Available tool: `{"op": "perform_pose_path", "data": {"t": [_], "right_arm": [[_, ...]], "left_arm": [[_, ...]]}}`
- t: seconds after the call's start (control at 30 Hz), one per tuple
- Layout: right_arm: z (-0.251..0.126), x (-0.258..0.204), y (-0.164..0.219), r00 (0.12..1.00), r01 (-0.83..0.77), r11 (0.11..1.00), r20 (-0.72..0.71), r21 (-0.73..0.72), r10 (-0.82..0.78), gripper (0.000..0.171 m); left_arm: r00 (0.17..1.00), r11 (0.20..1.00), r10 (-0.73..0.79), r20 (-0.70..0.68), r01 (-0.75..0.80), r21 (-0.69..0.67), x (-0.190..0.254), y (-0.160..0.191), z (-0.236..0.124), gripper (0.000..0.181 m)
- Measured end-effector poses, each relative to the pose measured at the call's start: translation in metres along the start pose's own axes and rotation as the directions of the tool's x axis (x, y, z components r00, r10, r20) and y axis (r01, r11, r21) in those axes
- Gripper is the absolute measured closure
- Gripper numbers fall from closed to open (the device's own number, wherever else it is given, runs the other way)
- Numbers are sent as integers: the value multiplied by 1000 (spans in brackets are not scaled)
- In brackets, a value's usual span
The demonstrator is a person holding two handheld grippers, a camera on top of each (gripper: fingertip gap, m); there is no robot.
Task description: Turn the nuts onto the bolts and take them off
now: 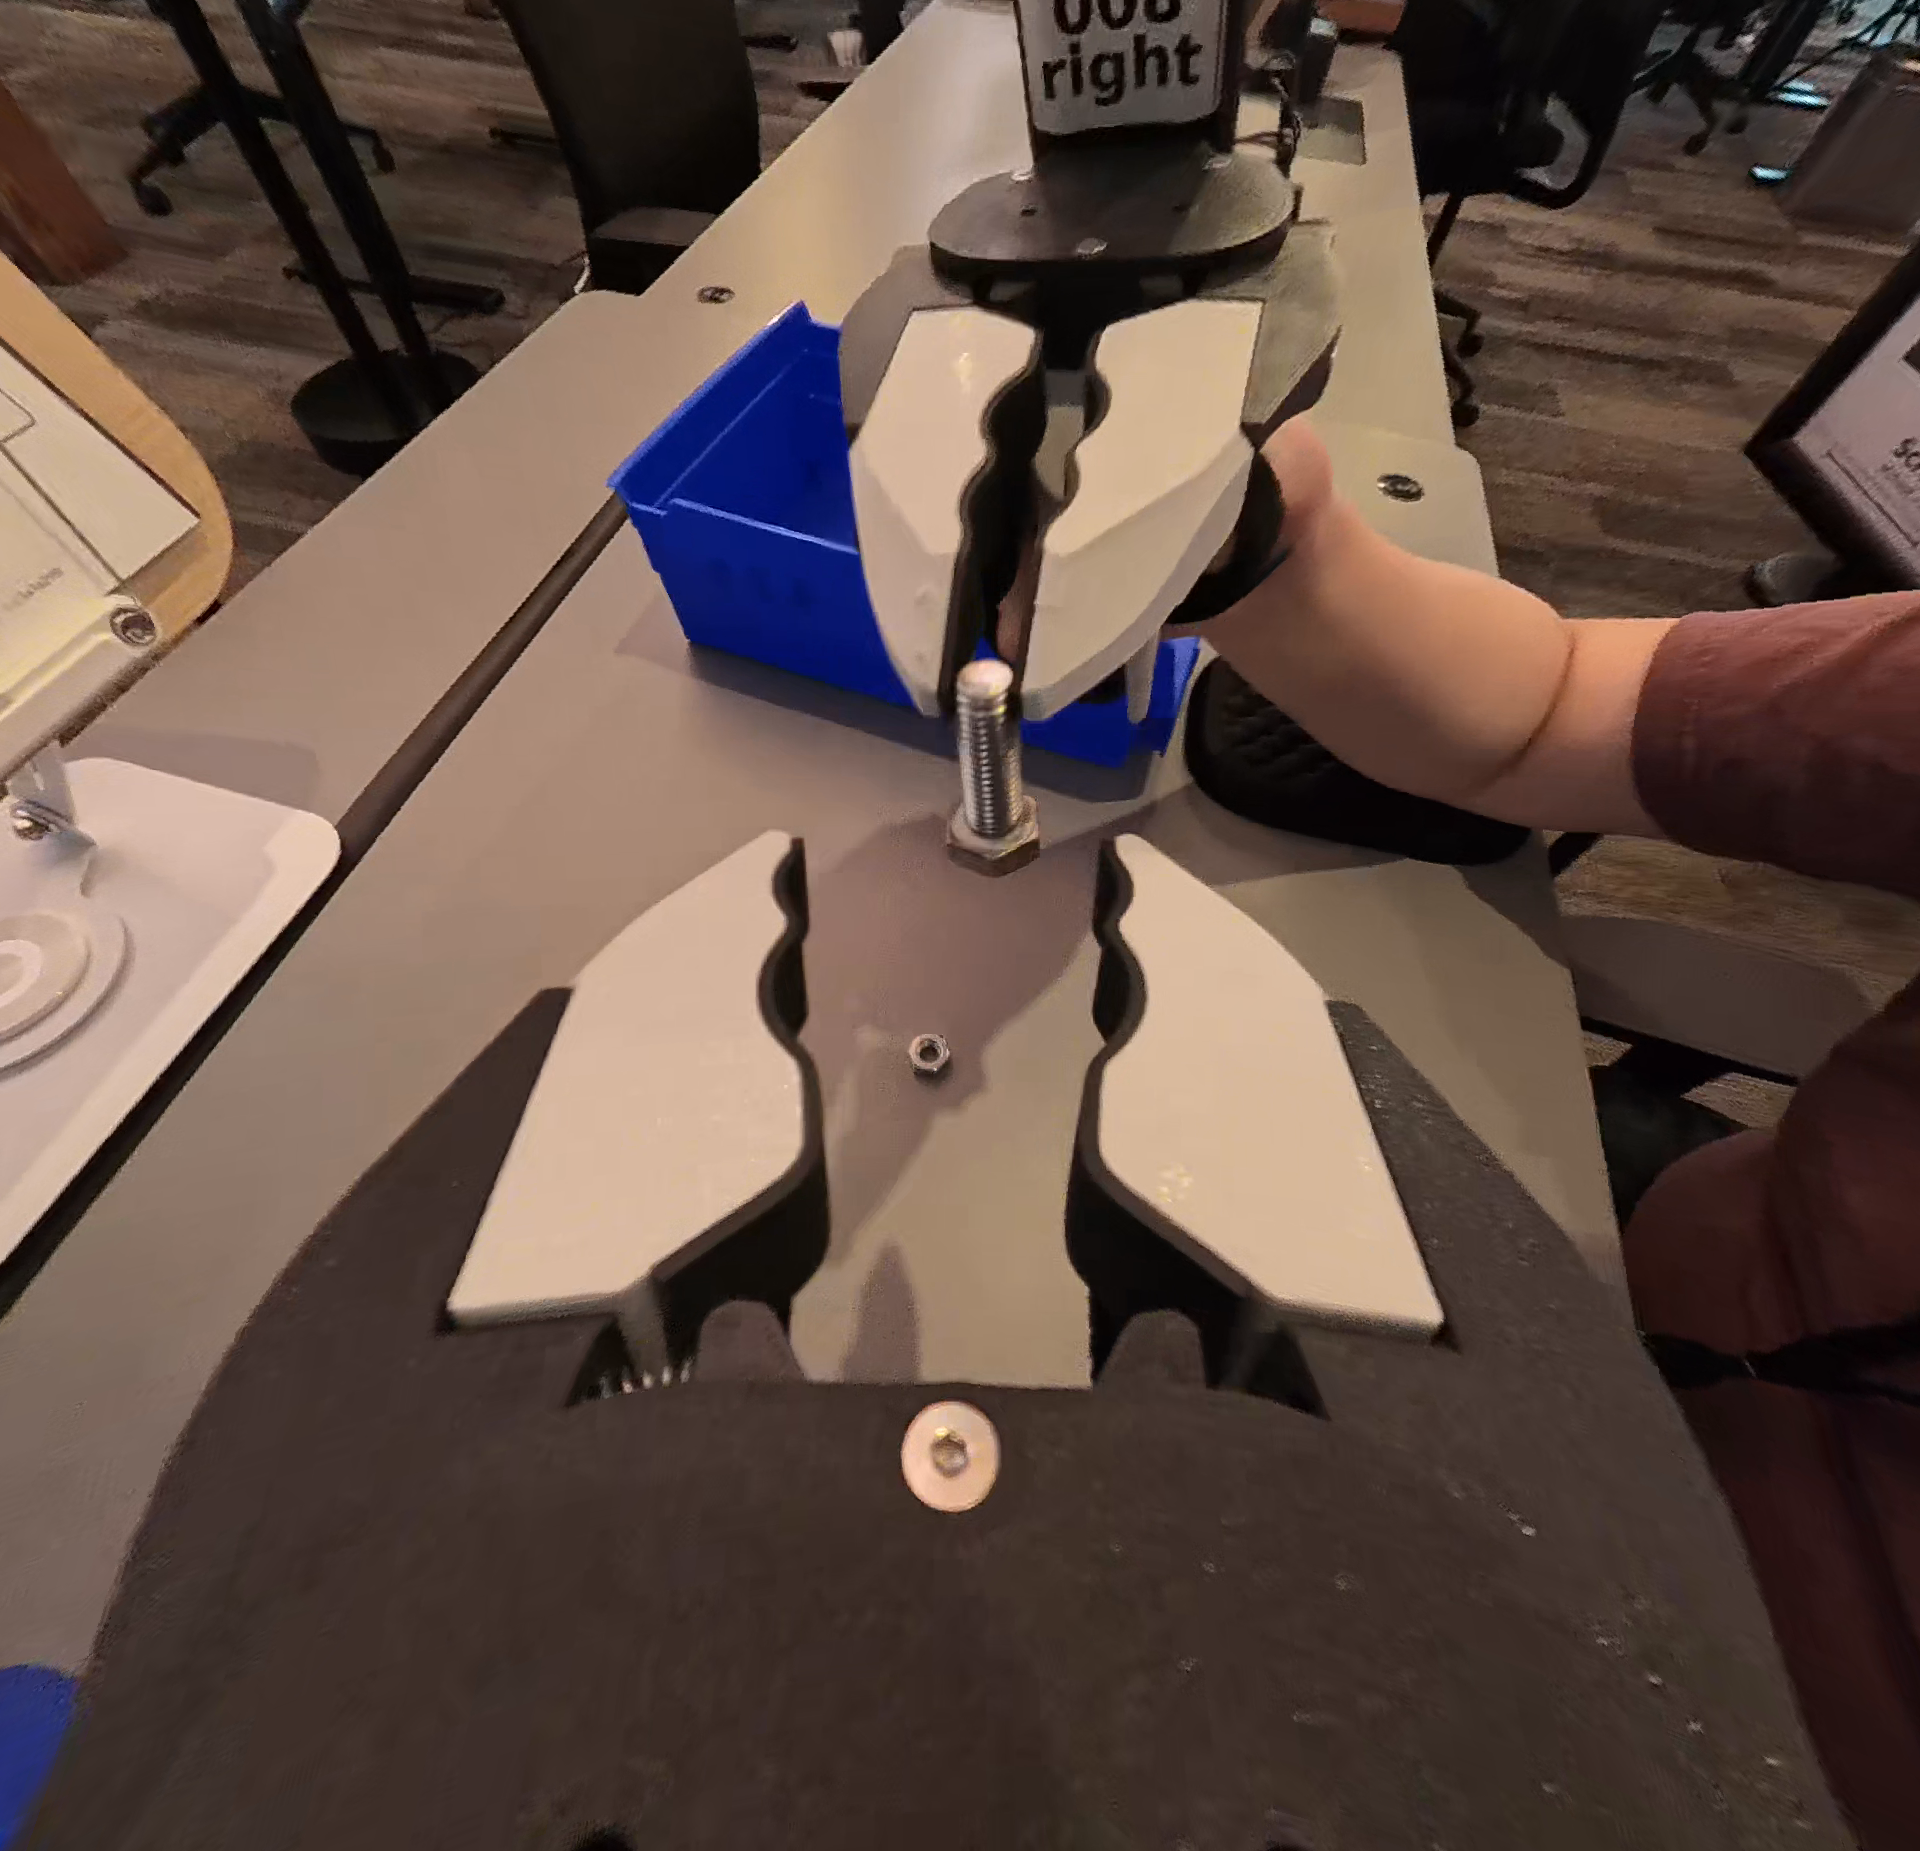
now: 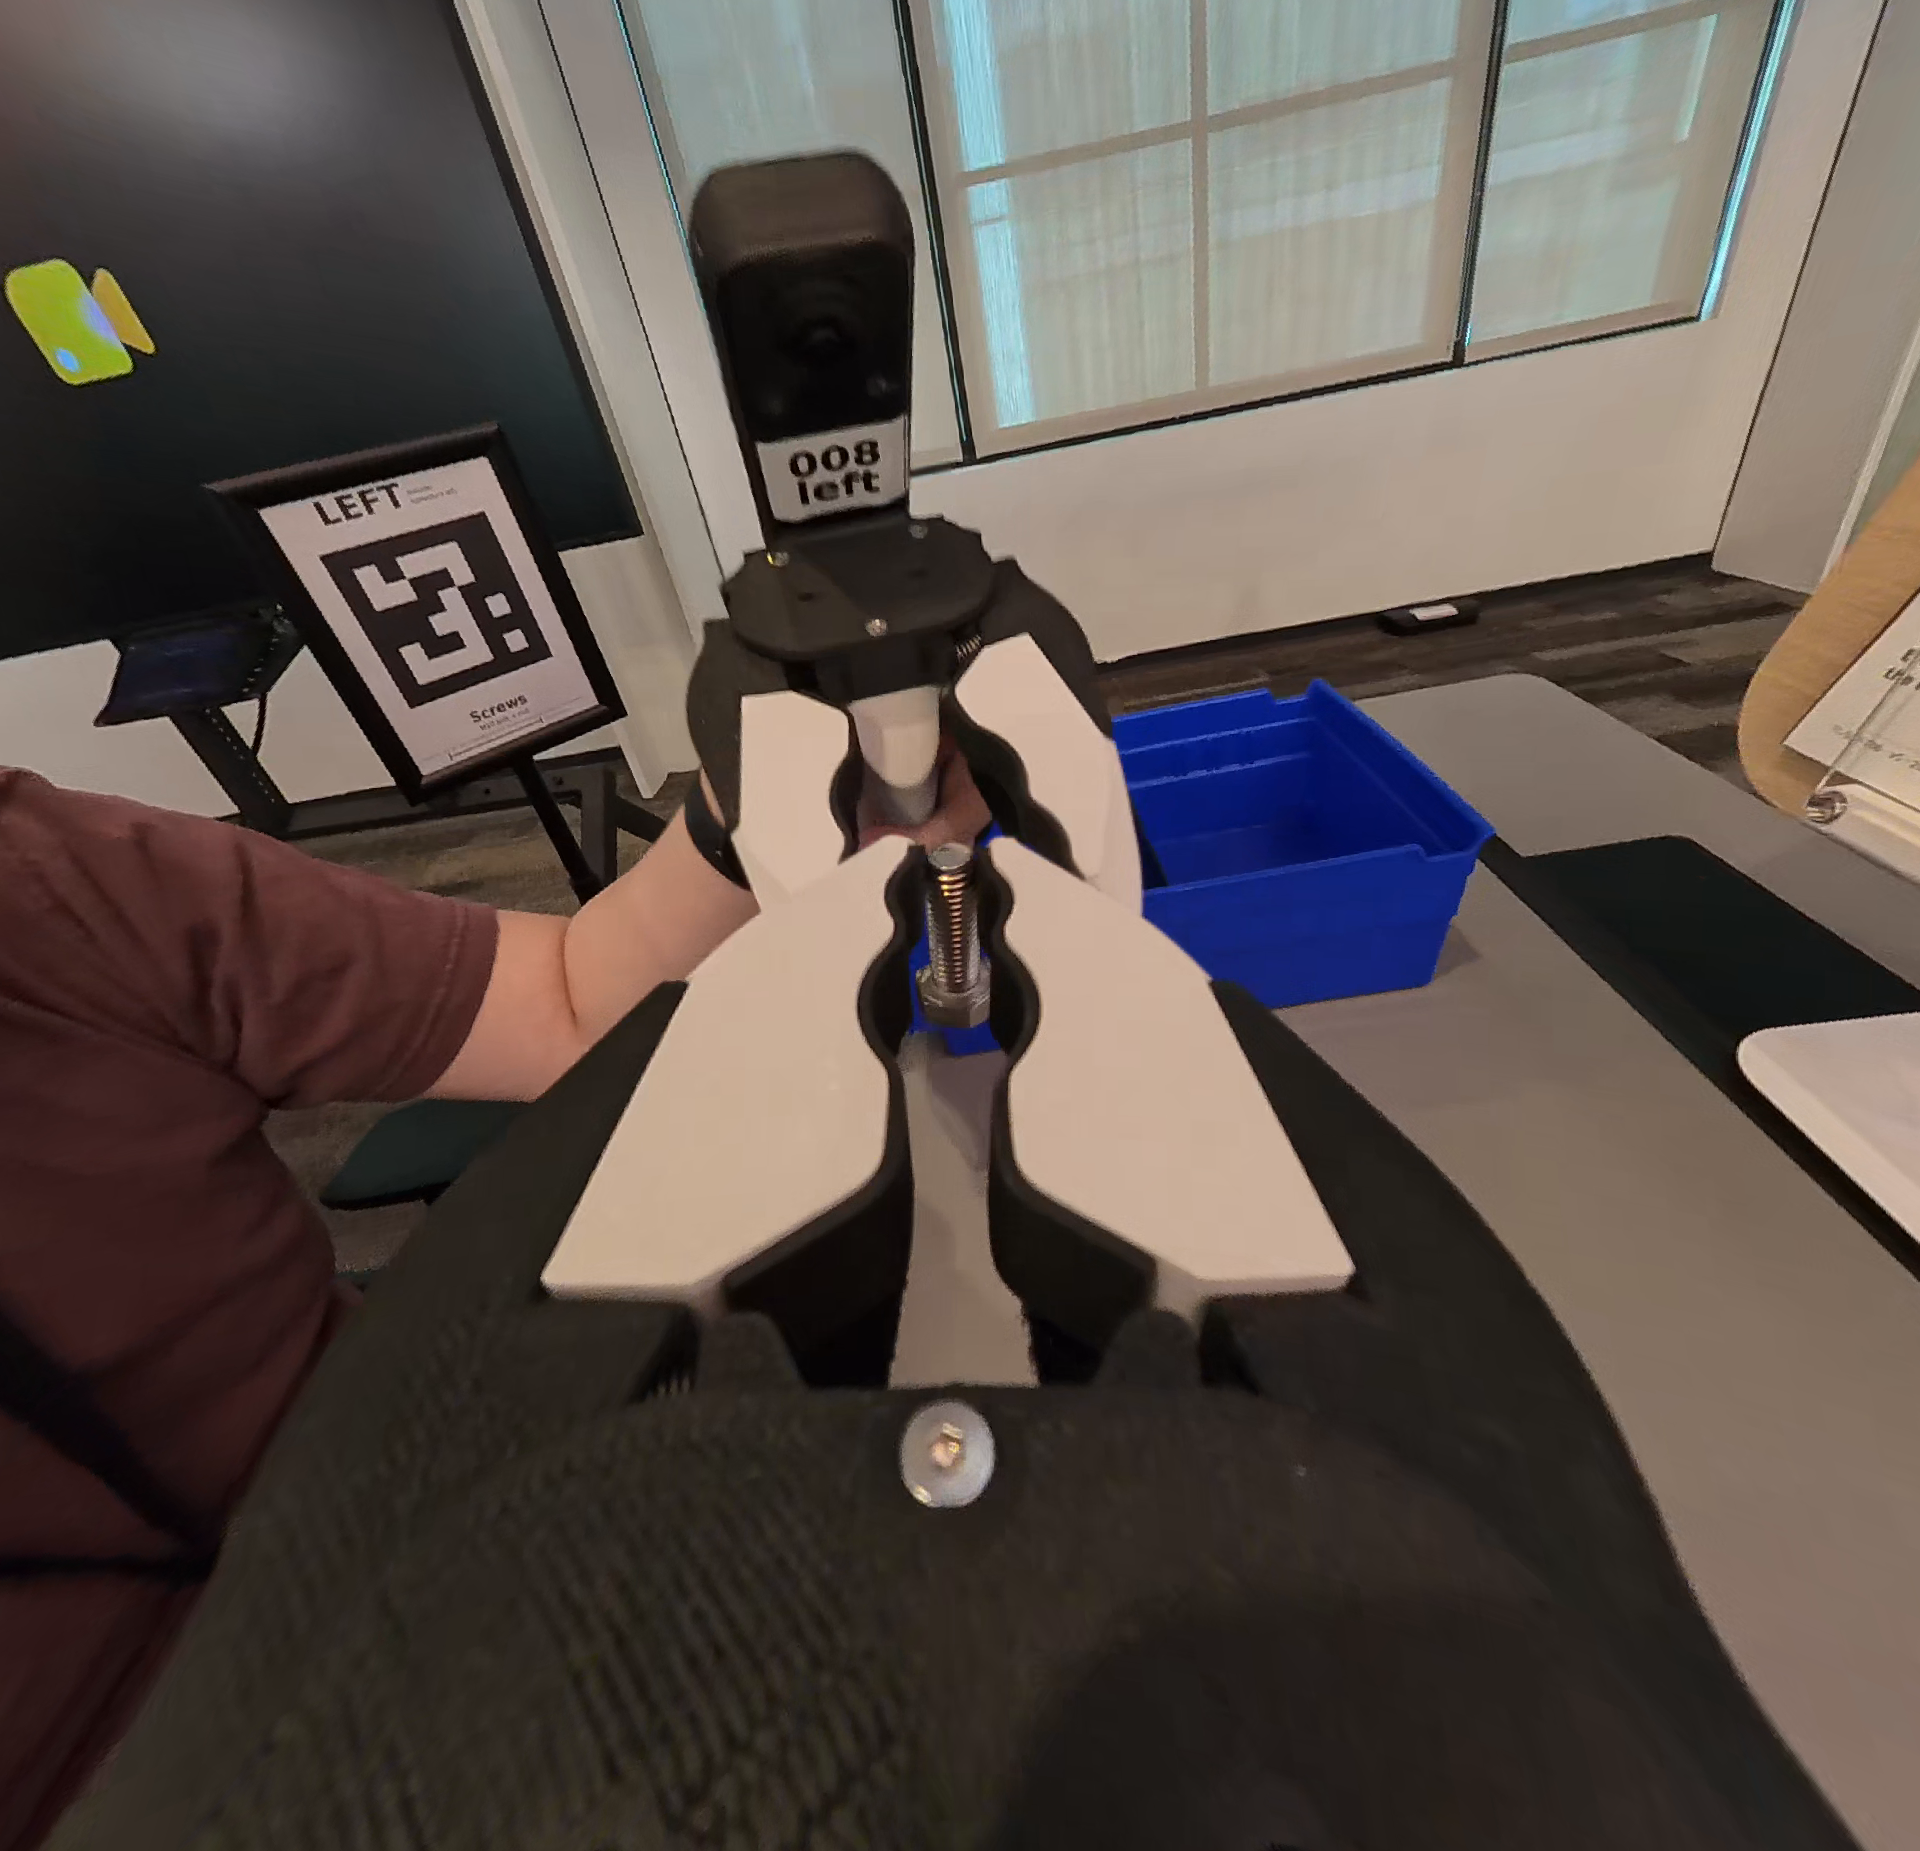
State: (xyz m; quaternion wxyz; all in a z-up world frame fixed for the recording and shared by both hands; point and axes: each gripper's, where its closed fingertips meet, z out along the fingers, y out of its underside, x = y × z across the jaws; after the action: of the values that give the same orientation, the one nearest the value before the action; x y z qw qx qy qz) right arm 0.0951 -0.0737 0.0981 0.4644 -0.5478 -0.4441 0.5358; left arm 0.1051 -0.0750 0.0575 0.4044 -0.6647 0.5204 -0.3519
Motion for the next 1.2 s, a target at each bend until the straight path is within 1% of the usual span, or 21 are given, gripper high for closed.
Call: {"op": "perform_pose_path", "data": {"t": [0.13,0.23,0.3,0.4,0.5,0.67,0.83,1.0,1.07,1.17,1.2], "right_arm": [[-3,-7,-7,999,43,998,21,41,-44,162],[-5,-15,-14,993,106,991,36,79,-109,162],[-8,-17,-18,988,151,983,25,104,-154,161],[-11,-18,-22,984,175,977,14,123,-178,162],[-12,-18,-24,983,182,975,11,131,-185,161],[-12,-18,-22,980,198,972,10,127,-200,161],[-11,-18,-20,979,200,972,17,126,-204,161],[-9,-19,-18,979,197,972,29,124,-202,161],[-8,-19,-17,978,202,972,26,119,-206,162],[-8,-19,-18,978,203,971,30,123,-208,161],[-9,-20,-19,978,201,971,32,131,-207,162]], "left_arm": [[998,996,37,-57,-32,84,8,-5,11,134],[995,978,80,-66,-66,196,15,-18,18,146],[994,964,91,-55,-74,256,17,-26,21,150],[996,954,90,-2,-86,288,13,-29,23,152],[994,947,107,31,-112,302,12,-31,23,157],[994,948,104,8,-102,303,15,-31,20,164],[992,951,120,31,-124,285,14,-30,22,165],[991,952,128,34,-132,277,16,-29,24,162],[990,949,133,37,-138,283,16,-30,23,168],[991,951,130,28,-132,280,17,-29,24,168],[992,951,126,25,-128,282,17,-29,24,165]]}}
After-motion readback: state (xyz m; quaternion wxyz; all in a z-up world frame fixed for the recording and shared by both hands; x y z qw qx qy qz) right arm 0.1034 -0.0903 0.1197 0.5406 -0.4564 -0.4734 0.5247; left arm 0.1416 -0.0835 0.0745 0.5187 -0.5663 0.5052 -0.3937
